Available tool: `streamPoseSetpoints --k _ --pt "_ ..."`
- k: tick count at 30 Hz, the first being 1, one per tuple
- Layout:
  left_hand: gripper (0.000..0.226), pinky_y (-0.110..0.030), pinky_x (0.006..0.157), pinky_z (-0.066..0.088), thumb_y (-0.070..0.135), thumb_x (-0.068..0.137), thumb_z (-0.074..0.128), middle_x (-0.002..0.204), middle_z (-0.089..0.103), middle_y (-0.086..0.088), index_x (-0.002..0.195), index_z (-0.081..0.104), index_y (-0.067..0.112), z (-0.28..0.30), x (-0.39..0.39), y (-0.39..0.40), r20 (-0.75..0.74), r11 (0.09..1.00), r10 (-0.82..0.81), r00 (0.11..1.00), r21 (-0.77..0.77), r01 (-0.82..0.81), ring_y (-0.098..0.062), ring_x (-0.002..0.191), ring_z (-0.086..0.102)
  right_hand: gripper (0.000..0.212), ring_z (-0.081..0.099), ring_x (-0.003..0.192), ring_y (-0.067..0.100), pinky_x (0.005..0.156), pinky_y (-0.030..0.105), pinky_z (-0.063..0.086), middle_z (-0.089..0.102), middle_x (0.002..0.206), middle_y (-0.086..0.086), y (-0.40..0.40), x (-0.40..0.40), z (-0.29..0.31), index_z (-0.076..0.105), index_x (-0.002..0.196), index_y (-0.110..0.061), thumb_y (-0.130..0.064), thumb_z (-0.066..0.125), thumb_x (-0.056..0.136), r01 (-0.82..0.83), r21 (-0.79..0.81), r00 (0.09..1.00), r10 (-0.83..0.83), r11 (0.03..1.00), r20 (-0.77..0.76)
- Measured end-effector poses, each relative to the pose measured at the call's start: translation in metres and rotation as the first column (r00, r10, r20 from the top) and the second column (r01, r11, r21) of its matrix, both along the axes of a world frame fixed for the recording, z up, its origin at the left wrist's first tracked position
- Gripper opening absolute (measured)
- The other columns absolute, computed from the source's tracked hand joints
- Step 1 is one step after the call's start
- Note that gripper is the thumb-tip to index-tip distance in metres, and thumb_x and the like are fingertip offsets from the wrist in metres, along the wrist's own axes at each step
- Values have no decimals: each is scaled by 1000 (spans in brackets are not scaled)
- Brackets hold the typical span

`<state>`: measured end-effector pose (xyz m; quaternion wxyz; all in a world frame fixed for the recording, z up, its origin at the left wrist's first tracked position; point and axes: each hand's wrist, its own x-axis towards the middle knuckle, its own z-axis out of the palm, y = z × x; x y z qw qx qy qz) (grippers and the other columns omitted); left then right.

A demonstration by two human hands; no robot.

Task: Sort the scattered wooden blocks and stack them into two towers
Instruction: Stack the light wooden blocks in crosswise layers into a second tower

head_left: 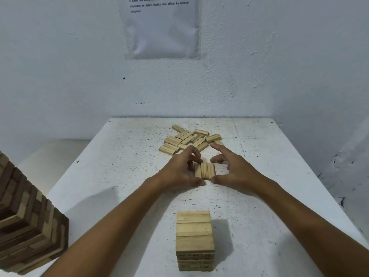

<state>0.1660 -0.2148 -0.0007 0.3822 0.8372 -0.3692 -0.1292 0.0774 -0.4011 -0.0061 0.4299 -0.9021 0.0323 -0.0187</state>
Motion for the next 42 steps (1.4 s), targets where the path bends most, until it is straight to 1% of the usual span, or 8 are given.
streamPoseSetpoints --k 7,9,11,15,18,22,29,42 --pt "60 -20 63 50 15 61 91 108 67 5 100 46 28 -1 1 -1 -26 999 25 999 -36 -26 -20 97 65 92 53 119 9 86 19 38 63 119 -8 1 1 -5 32 146 -37 -17 82 72 2 39 999 -3 999 33" --pt "61 -15 65 46 17 60 92 108 68 6 99 46 30 1 0 2 -23 999 38 999 -27 -39 -12 102 63 91 53 118 10 87 21 39 63 118 -10 3 -1 -4 34 145 -37 -17 82 71 1 42 999 -3 999 42" --pt "62 -18 70 45 20 59 92 106 69 9 101 47 30 7 -2 5 -8 999 41 999 -21 -42 -2 105 61 90 54 116 9 87 24 41 64 115 -12 5 -3 1 37 144 -37 -17 82 70 4 48 998 -7 999 62" --pt "61 -16 70 39 19 59 92 107 70 7 99 47 31 35 -9 15 43 999 29 999 -29 -27 10 97 59 87 55 113 3 83 23 41 66 112 -13 11 -9 26 40 141 -37 -18 84 69 -25 10 991 23 1000 132" --pt "61 -17 72 41 19 57 93 104 71 4 93 46 34 61 -19 26 88 998 28 996 -63 -22 6 93 61 87 57 109 3 80 22 43 67 110 -12 19 -17 52 41 140 -35 -18 86 68 -41 -20 984 44 999 173" --pt "60 -9 71 42 20 56 93 103 71 6 93 46 32 86 -42 44 123 996 41 992 -87 -30 9 95 60 89 59 103 3 80 22 46 68 109 -8 32 -35 81 40 140 -36 -20 87 67 -71 -61 975 82 996 205" --pt "59 -18 78 44 25 58 92 104 72 10 94 47 33 100 -91 73 165 992 67 984 -116 -48 3 102 61 84 58 102 3 84 24 47 68 106 -11 54 -75 100 41 134 -46 -22 87 67 -137 -92 968 153 986 198" --pt "58 -8 63 39 23 56 93 99 74 9 97 53 25 81 -132 93 103 990 81 991 -120 -69 10 94 61 84 55 101 -1 80 16 42 66 105 -16 72 -114 85 40 138 -42 -24 86 70 -171 -106 971 185 980 148"
